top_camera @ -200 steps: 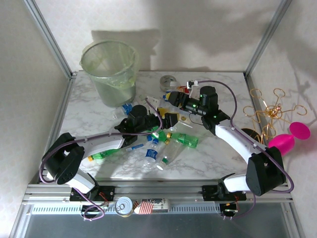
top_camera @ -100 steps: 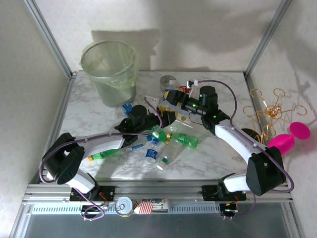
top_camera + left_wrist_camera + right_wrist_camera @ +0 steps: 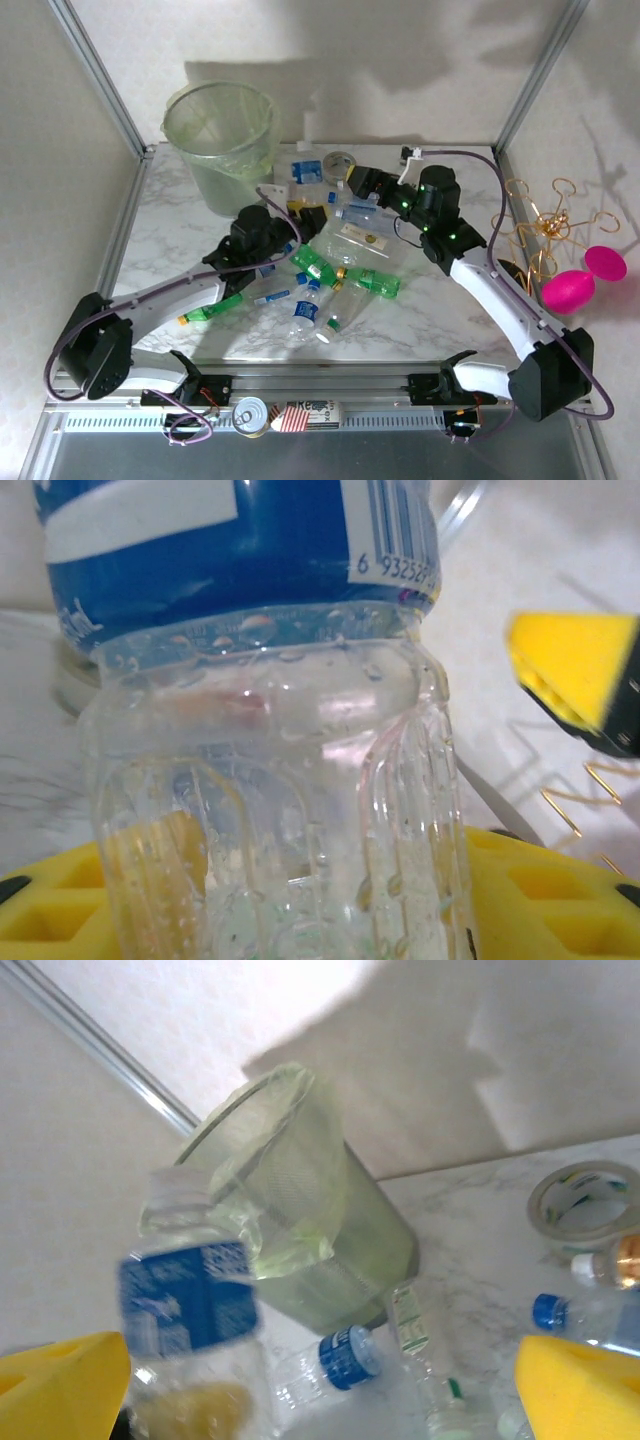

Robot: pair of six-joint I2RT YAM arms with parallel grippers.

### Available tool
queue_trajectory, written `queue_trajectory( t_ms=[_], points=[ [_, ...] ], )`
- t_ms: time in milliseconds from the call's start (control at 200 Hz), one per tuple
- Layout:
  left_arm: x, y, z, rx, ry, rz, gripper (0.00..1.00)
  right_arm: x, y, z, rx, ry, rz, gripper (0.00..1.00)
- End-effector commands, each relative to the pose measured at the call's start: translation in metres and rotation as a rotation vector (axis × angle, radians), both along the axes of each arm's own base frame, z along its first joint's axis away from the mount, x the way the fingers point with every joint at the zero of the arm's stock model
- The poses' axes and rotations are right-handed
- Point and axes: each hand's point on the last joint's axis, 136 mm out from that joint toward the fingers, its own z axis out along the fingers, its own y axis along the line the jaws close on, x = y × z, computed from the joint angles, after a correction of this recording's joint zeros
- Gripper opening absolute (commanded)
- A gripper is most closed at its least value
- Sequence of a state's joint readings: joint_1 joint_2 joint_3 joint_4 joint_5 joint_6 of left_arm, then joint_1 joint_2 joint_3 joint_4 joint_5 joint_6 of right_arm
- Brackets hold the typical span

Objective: Put the plastic bottles in the bin

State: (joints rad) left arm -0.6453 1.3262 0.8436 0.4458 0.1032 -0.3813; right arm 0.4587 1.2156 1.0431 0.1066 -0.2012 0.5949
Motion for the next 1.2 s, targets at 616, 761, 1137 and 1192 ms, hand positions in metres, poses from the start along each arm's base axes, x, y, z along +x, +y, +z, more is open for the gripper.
queue_trajectory(
  t_ms=[616,761,1137,1192],
  points=[
    [0.157,0.194,0.109,0.081,-0.031,0.567,0.48,0.018,-0.014,-0.097,-0.201,0.187,-0.105,0.99],
    [0.184,0.197,0.080,0.126,0.076,0.571,0.48,0.016,-0.018,-0.102,-0.218,0.191,-0.118,0.99],
    [0.197,0.201,0.052,0.157,0.157,0.605,0.74,0.014,-0.024,-0.109,-0.253,0.197,-0.133,0.99],
    [0.197,0.200,0.057,0.147,0.155,0.601,0.84,0.014,-0.024,-0.108,-0.258,0.193,-0.131,0.99]
  ],
)
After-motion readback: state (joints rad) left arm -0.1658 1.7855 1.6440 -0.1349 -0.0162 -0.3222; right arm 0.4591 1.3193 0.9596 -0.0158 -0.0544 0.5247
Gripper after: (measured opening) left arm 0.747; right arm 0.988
